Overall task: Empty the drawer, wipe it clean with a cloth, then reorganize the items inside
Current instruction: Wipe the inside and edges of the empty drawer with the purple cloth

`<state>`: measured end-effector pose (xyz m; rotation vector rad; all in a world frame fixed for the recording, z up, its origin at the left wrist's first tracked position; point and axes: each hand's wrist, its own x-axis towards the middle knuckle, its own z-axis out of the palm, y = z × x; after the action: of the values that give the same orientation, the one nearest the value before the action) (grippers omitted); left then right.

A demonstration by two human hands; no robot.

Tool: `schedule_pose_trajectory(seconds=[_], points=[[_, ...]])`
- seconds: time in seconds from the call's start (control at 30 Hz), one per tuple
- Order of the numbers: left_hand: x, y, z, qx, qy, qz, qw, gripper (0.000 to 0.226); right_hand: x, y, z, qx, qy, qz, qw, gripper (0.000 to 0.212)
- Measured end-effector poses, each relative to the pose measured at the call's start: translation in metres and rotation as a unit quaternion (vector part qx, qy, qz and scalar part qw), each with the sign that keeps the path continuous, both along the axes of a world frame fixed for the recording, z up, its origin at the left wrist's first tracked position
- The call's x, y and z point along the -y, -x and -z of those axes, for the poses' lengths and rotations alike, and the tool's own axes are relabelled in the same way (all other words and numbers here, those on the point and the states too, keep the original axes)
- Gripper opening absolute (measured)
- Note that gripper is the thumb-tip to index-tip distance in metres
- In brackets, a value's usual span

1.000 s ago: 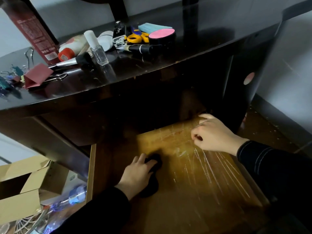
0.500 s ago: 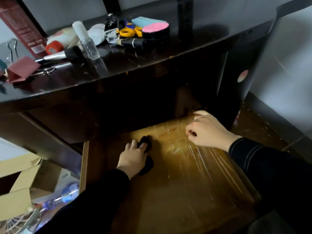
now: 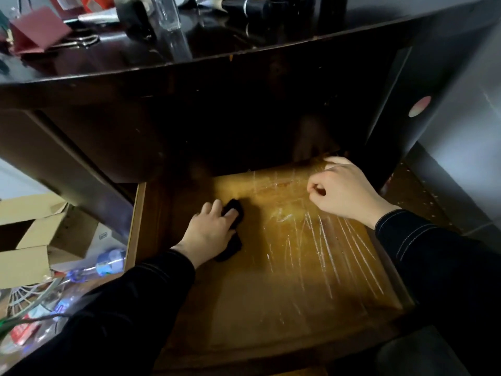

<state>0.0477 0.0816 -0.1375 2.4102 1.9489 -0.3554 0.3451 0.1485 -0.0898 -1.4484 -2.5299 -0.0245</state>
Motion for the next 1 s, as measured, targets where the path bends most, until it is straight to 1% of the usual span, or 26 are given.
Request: schedule_pose_trajectory(seconds=[0.13,0.17,0.23,0.27,0.33,0.4,0.47,0.53,0.6,0.67,0.7,0.73,0.77,0.83,0.9,0.93,0.97,1.0], points=[[0.038,-0.004,-0.003,0.005,0.052,0.135,0.990,0.070,0.001,0.001,0.001,0.017,-0.010,0.001,1.000,0.022],[0.050,-0.003,-0.002,0.011,0.066,0.167,0.984,0.072,0.001,0.001,0.001,0.019,-0.012,-0.001,1.000,0.022],[0.062,0.001,-0.001,0.031,0.083,0.199,0.976,0.068,0.000,0.000,0.002,0.024,-0.015,-0.005,1.000,0.021],[0.061,0.003,-0.002,0.051,0.088,0.196,0.975,0.064,0.000,0.000,0.003,0.028,-0.015,-0.007,0.999,0.021],[0.051,0.004,-0.006,0.082,0.097,0.153,0.980,0.057,0.000,0.000,0.003,0.037,-0.017,-0.009,0.999,0.021],[0.041,0.002,-0.010,0.076,0.085,0.105,0.988,0.054,-0.001,0.000,0.002,0.043,-0.018,-0.007,0.999,0.021],[0.039,-0.003,-0.011,0.055,0.064,0.078,0.993,0.053,0.000,0.000,0.002,0.042,-0.015,-0.003,0.999,0.020],[0.049,-0.008,-0.009,0.043,0.067,0.102,0.992,0.054,0.001,0.001,0.001,0.037,-0.014,-0.001,0.999,0.020],[0.064,-0.012,-0.008,0.081,0.123,0.164,0.975,0.050,0.002,0.001,0.001,0.036,-0.011,0.000,0.999,0.020],[0.078,-0.017,-0.009,0.151,0.199,0.225,0.942,0.041,0.002,0.000,0.001,0.038,-0.008,0.000,0.999,0.020],[0.080,-0.018,-0.009,0.171,0.224,0.244,0.928,0.038,0.002,0.000,0.001,0.036,-0.008,0.000,0.999,0.020],[0.078,-0.016,-0.010,0.180,0.233,0.249,0.923,0.036,0.002,0.000,0.001,0.032,-0.009,-0.001,0.999,0.020],[0.074,-0.014,-0.010,0.183,0.229,0.236,0.926,0.036,0.001,0.001,0.001,0.031,-0.010,-0.002,0.999,0.020],[0.062,-0.009,-0.011,0.161,0.189,0.175,0.953,0.039,0.000,0.001,0.001,0.034,-0.011,-0.004,0.999,0.020],[0.049,-0.003,-0.012,0.106,0.126,0.097,0.982,0.045,0.000,0.001,0.002,0.034,-0.014,-0.003,0.999,0.021],[0.045,-0.003,-0.012,0.078,0.101,0.071,0.989,0.047,0.000,0.001,0.002,0.034,-0.013,-0.003,0.999,0.021],[0.044,-0.003,-0.013,0.059,0.088,0.062,0.992,0.048,0.000,0.001,0.002,0.034,-0.011,-0.004,0.999,0.021],[0.046,-0.005,-0.013,0.054,0.086,0.073,0.992,0.048,0.000,0.001,0.001,0.033,-0.010,-0.004,0.999,0.021]])
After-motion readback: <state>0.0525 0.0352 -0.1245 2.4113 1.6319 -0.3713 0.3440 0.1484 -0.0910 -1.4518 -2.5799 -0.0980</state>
